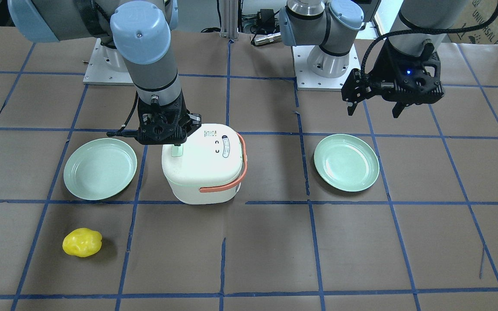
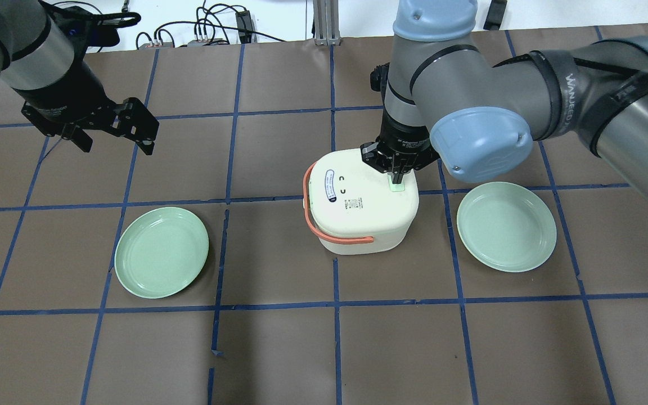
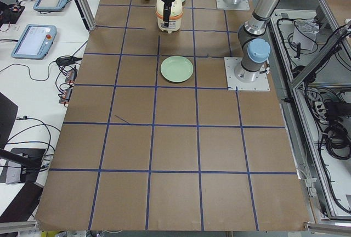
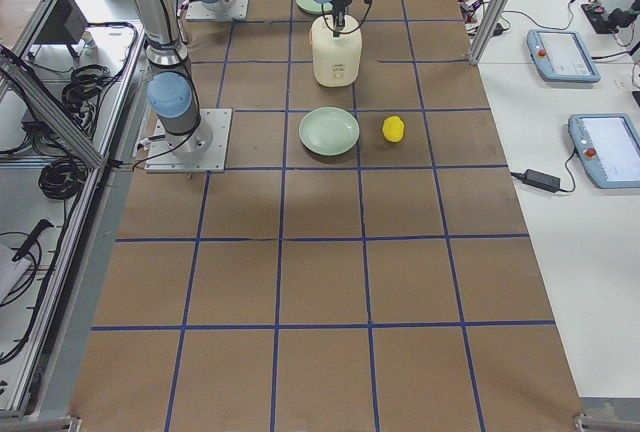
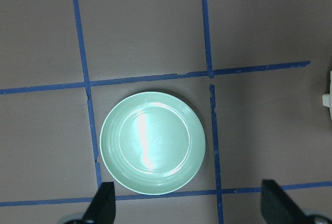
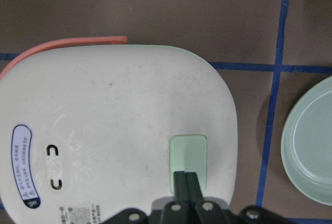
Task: Press rice cooker button
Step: 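Press the green lid button down with the closed right gripper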
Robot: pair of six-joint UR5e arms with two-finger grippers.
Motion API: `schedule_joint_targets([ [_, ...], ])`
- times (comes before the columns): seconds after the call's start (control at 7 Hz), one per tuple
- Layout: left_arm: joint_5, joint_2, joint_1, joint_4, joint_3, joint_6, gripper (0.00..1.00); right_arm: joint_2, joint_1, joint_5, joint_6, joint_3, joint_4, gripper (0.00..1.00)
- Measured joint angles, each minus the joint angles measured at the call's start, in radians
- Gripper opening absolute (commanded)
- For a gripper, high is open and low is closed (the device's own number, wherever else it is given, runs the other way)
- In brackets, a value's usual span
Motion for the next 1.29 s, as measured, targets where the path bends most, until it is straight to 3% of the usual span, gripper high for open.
schedule_joint_targets([
  [1.29,0.0,0.0,0.0,0.0,0.0,0.0,1.0,0.027,-0.009,0.006,0.019,0.007,-0.034,0.11],
])
